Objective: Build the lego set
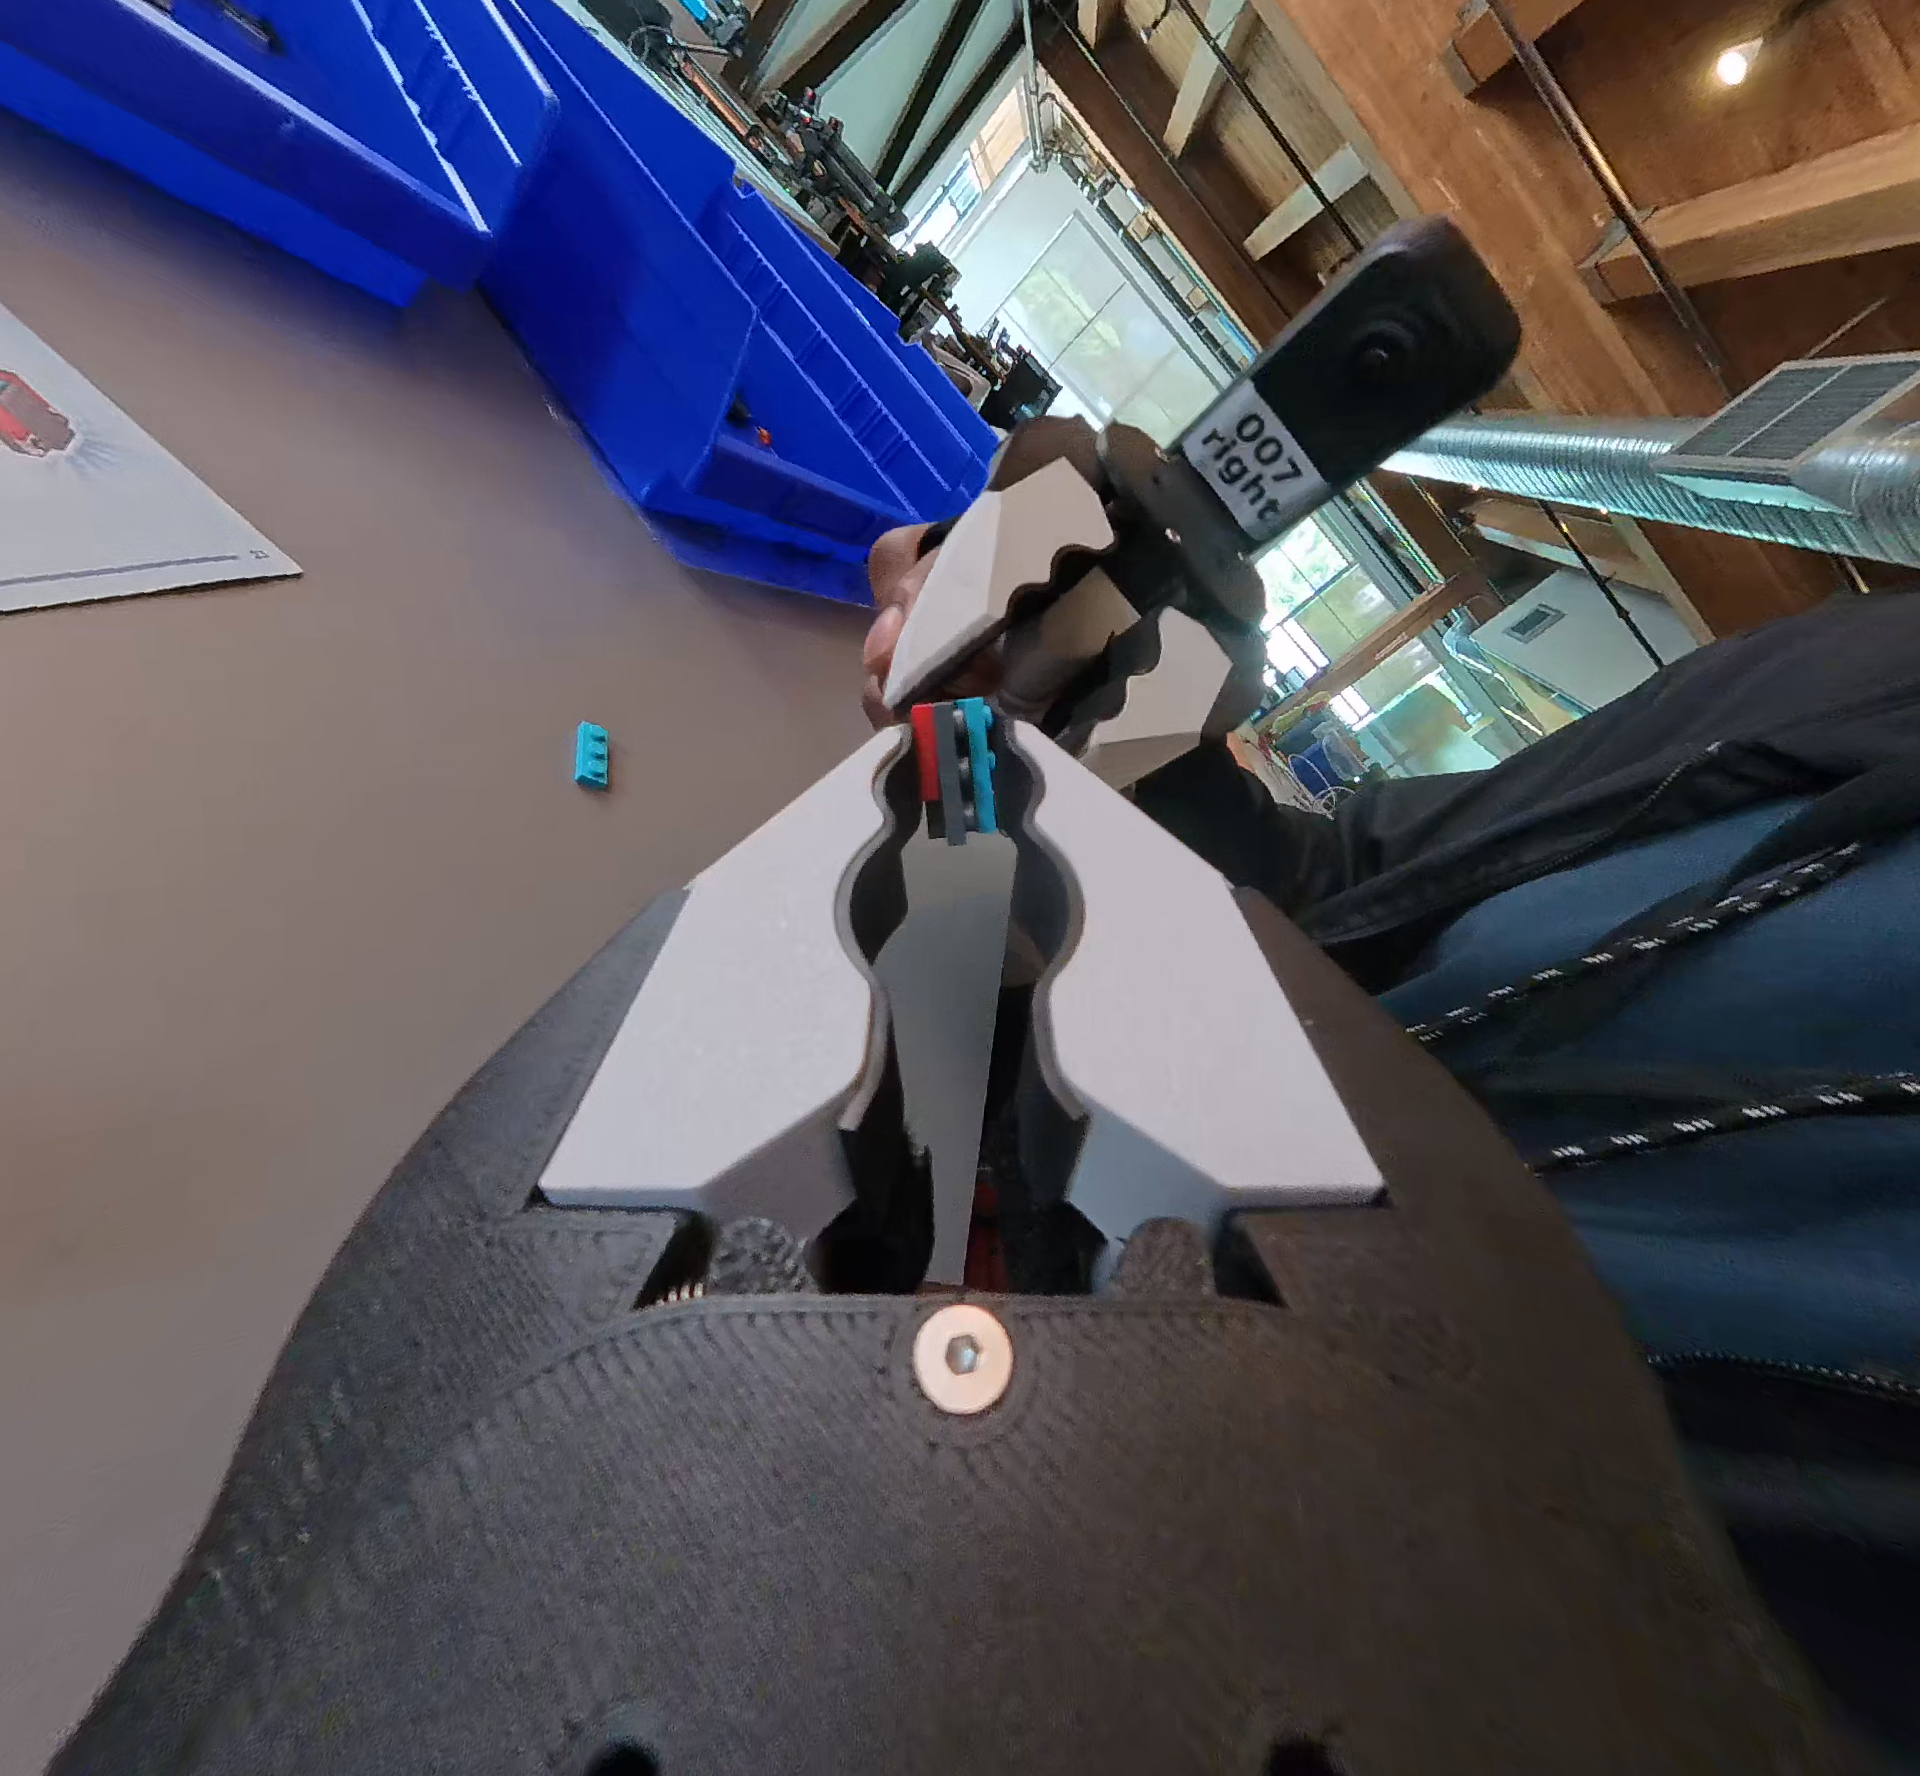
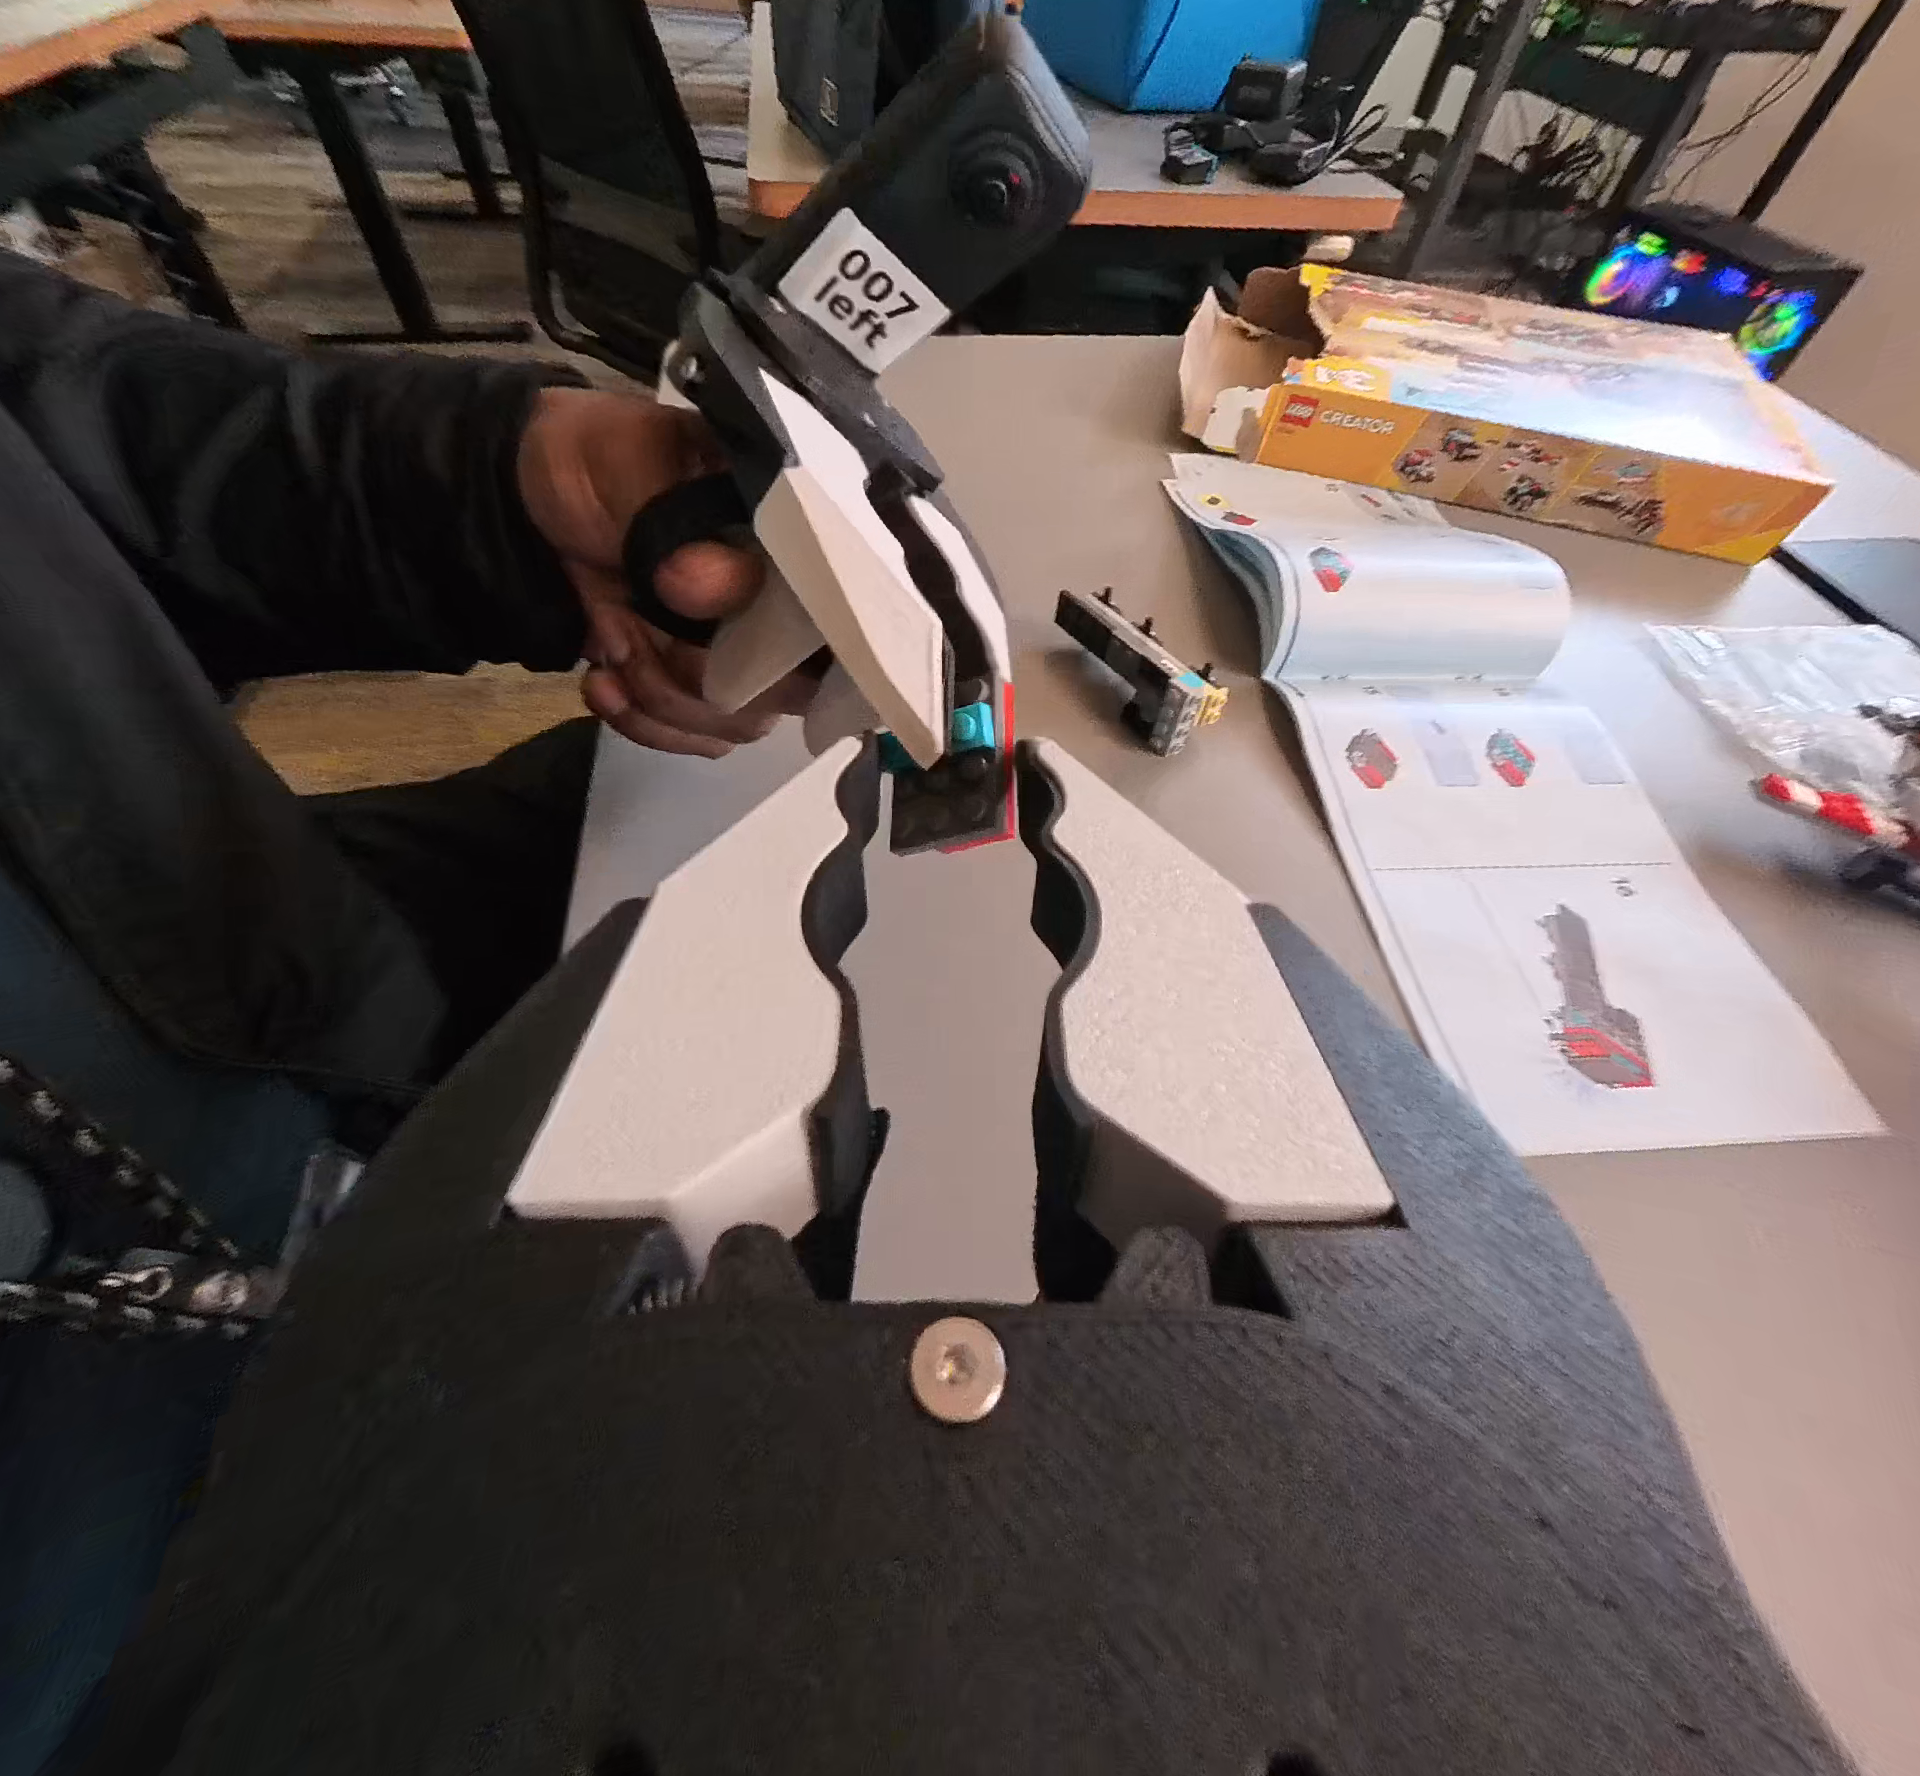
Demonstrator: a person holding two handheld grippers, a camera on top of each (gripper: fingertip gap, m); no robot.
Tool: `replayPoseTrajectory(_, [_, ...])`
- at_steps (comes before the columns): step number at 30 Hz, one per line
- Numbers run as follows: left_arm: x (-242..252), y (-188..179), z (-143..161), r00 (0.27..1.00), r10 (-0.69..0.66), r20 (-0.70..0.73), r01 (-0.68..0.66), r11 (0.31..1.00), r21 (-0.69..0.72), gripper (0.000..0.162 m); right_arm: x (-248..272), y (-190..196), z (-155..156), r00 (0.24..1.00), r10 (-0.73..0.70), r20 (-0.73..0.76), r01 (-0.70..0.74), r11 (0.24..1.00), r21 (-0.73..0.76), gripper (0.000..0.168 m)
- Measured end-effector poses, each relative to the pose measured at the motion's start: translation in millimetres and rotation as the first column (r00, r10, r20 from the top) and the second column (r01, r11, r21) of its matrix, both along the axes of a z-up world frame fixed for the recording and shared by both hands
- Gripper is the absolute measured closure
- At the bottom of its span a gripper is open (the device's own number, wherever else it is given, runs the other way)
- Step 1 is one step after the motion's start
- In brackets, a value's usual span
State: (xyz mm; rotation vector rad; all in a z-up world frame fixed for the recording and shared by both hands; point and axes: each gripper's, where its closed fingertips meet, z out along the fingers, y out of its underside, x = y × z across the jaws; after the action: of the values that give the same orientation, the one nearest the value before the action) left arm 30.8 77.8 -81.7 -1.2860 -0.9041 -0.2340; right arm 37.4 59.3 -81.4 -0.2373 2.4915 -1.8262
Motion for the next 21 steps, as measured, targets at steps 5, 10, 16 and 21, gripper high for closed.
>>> replayPoseTrajectory(5, [5.2,3.3,-1.6,0.999,-0.036,-0.015,0.036,0.999,-0.023,0.149,4.1,2.0,-3.3,0.991,0.04,0.124,-0.043,0.999,0.021,0.143])
replayPoseTrajectory(10, [8.1,4.3,-1.5,0.998,-0.059,-0.03,0.058,0.998,-0.032,0.149,6.1,3.0,-3.7,0.982,0.058,0.178,-0.065,0.997,0.03,0.143])
replayPoseTrajectory(16, [9.5,4.9,-1.3,0.997,-0.07,-0.034,0.07,0.998,0.004,0.149,7.9,4.6,-2.7,0.98,0.069,0.184,-0.076,0.997,0.032,0.144])
replayPoseTrajectory(21, [10.9,7.0,-0.8,0.996,-0.075,-0.039,0.076,0.997,0.023,0.149,9.1,6.9,-2.2,0.979,0.079,0.187,-0.086,0.996,0.034,0.144])
